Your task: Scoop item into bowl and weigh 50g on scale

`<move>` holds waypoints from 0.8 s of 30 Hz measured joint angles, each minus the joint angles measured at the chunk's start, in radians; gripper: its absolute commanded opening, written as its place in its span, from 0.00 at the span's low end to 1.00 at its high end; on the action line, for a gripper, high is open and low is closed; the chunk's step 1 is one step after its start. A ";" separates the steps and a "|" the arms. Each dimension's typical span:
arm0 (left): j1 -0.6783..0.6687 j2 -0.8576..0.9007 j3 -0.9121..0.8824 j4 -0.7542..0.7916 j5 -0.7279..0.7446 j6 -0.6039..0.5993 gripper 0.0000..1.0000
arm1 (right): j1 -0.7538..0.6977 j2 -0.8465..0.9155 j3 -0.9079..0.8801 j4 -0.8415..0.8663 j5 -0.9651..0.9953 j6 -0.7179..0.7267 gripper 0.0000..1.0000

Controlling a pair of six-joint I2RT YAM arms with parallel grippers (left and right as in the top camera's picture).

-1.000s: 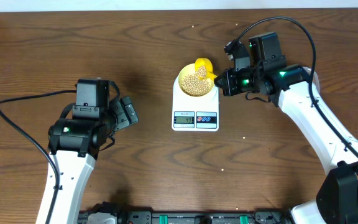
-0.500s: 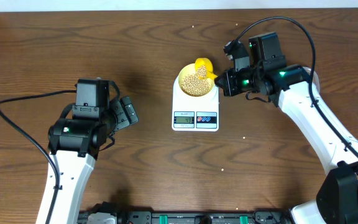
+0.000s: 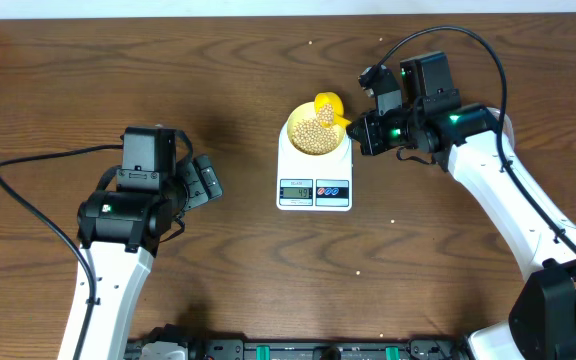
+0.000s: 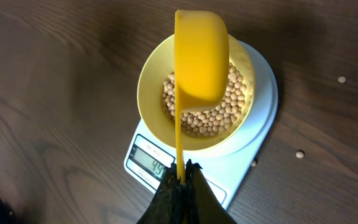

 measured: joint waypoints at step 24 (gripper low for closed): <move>0.000 0.000 0.000 0.000 0.000 0.000 0.96 | 0.011 0.000 0.000 -0.002 0.007 -0.040 0.01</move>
